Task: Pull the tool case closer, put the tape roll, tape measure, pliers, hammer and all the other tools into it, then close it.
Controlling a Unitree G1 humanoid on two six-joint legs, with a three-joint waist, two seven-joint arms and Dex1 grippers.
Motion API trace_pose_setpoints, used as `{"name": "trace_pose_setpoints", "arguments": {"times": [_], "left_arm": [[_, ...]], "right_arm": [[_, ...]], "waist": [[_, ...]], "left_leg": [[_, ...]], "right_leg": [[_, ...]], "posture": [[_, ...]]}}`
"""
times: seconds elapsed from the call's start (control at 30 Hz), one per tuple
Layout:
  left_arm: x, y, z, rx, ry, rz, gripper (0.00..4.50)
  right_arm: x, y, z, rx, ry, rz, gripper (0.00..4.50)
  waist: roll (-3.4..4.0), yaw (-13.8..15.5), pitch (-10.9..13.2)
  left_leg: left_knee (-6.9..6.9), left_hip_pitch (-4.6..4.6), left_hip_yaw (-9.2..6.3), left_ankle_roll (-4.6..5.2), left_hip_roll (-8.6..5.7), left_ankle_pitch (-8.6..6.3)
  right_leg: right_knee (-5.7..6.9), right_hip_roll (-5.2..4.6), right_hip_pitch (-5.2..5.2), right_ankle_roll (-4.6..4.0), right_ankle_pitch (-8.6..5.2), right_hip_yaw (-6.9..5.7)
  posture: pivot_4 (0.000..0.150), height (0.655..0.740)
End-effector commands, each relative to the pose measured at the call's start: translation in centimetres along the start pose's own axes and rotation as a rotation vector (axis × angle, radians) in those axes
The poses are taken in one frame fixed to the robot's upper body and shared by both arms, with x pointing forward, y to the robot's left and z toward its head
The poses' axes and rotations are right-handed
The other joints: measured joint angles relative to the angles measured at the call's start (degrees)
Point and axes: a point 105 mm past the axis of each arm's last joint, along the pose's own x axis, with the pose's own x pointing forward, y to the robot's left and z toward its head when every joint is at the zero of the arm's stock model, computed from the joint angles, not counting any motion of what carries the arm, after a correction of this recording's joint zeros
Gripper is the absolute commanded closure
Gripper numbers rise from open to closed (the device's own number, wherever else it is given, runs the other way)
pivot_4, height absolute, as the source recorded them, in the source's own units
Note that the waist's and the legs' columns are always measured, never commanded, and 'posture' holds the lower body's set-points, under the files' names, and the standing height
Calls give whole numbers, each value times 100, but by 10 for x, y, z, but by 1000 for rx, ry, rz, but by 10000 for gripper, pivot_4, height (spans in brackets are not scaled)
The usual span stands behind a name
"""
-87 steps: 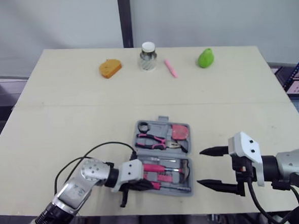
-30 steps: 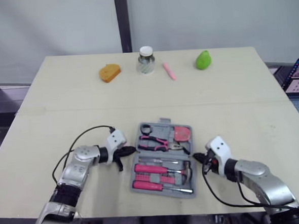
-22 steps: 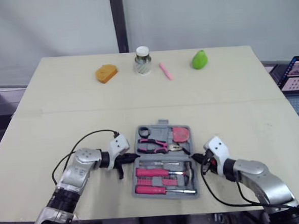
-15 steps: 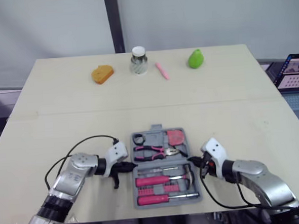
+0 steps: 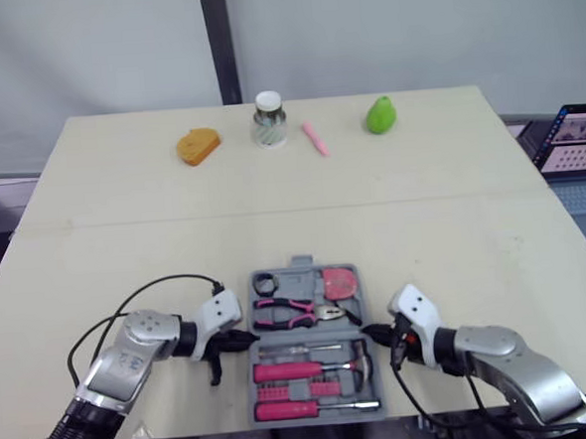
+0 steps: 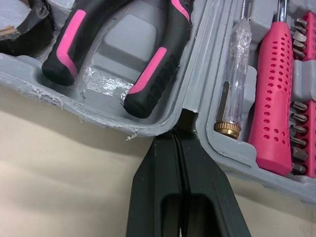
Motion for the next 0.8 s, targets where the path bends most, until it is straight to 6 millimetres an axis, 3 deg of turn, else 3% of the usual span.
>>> {"name": "trace_pose_setpoints", "arguments": {"times": [0.03,0.3,0.43,0.67,0.8], "left_arm": [[2,-8,-12,-40,40,-29,45000],[1,-9,-13,-47,44,-21,45000],[-5,4,-14,-45,45,35,45000],[-37,28,-13,-82,11,149,45000],[-44,14,3,-65,-70,62,45000]], "right_arm": [[-1,12,10,-22,-37,59,44750],[-3,7,8,-25,-26,35,44750],[-5,-1,8,-28,-26,3,44750],[-34,-23,7,-1,-22,-66,44750],[-42,-33,19,67,-71,-65,44750]], "waist": [[0,3,0],[0,7,0],[0,7,0],[-2,10,1],[-3,8,2]], "left_leg": [[0,0,0,0,0,0],[0,0,0,0,0,0],[0,0,0,0,0,0],[0,-1,0,-2,0,1],[-2,-1,0,-2,0,1]], "right_leg": [[0,0,0,0,0,0],[-1,0,0,0,0,0],[-1,0,0,0,0,0],[-2,0,0,0,0,0],[-3,0,0,0,0,0]], "posture": [[1500,7400],[1500,7400],[1500,7400],[1500,7400],[1500,7400]]}}
